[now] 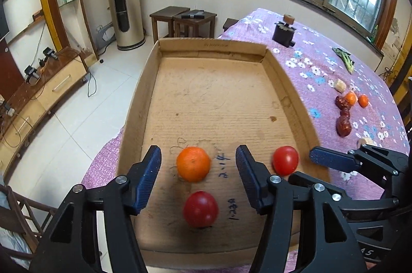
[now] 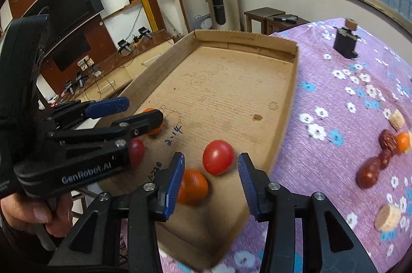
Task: Organize fruits
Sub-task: 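Move both open grippers back toward the dates and yam pieces, then grasp a red date with the left gripper while the right gripper grasps a yam piece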
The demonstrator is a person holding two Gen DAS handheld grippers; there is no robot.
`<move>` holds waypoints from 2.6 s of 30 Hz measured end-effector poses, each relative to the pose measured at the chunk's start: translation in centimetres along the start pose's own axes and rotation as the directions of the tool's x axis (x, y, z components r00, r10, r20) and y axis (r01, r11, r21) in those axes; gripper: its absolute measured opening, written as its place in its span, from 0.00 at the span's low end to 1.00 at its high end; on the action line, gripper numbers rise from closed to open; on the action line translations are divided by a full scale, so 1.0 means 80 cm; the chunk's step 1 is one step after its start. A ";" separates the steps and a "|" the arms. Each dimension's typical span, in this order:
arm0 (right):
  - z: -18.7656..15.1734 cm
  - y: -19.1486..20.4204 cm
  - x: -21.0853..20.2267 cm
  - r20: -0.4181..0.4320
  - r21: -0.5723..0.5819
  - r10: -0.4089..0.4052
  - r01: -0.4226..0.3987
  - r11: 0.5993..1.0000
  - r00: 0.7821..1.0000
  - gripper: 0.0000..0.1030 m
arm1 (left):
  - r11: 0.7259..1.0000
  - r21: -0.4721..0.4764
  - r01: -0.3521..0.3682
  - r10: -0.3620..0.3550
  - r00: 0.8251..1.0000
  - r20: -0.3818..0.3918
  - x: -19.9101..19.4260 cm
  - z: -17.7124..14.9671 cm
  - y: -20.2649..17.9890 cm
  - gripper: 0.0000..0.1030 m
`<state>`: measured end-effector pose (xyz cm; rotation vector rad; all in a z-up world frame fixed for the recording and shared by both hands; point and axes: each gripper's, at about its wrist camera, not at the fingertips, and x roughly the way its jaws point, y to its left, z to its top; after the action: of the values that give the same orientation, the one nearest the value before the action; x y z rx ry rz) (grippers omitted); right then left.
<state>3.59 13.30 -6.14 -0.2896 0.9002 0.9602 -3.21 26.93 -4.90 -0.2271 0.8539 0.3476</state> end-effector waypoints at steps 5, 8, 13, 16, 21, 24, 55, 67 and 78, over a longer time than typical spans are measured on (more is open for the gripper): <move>-0.015 -0.019 -0.038 0.040 0.048 -0.003 0.001 0.999 0.999 0.43 | 0.999 0.032 0.027 -0.028 1.000 0.013 -0.011 -0.002 -0.026 0.57; -0.030 -0.035 -0.062 0.059 0.080 -0.026 0.022 0.997 0.998 0.44 | 0.997 0.055 0.047 -0.047 0.999 0.015 -0.017 -0.003 -0.043 0.57; -0.057 -0.064 -0.094 0.078 0.132 -0.068 0.057 0.990 0.995 0.44 | 0.992 0.102 0.078 -0.080 0.997 0.015 -0.025 -0.007 -0.075 0.57; -0.077 -0.085 -0.109 0.075 0.171 -0.097 0.083 0.982 0.992 0.44 | 0.988 0.126 0.093 -0.095 0.995 0.008 -0.028 -0.009 -0.093 0.57; -0.107 -0.121 -0.133 0.070 0.239 -0.145 0.125 0.963 0.987 0.44 | 0.979 0.157 0.127 -0.129 0.992 0.001 -0.033 -0.013 -0.117 0.57; -0.122 -0.136 -0.144 0.066 0.275 -0.167 0.143 0.951 0.984 0.44 | 0.975 0.170 0.144 -0.146 0.989 0.001 -0.036 -0.016 -0.131 0.57; -0.151 -0.200 -0.170 0.068 0.368 -0.230 0.190 0.910 0.971 0.44 | 0.929 0.282 0.240 -0.229 0.971 -0.072 -0.021 -0.009 -0.239 0.57; -0.130 -0.206 -0.141 0.042 0.356 -0.232 0.203 0.912 0.972 0.44 | 0.930 0.268 0.253 -0.236 0.967 -0.096 0.009 0.006 -0.249 0.57; -0.104 -0.223 -0.078 -0.025 0.328 -0.284 0.276 0.903 0.959 0.43 | 0.934 0.260 0.247 -0.210 0.964 -0.163 0.075 0.032 -0.279 0.57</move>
<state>11.93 -5.28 -9.34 -0.1165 0.9515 0.5336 10.87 8.50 -6.56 -0.0863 0.9857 -0.0087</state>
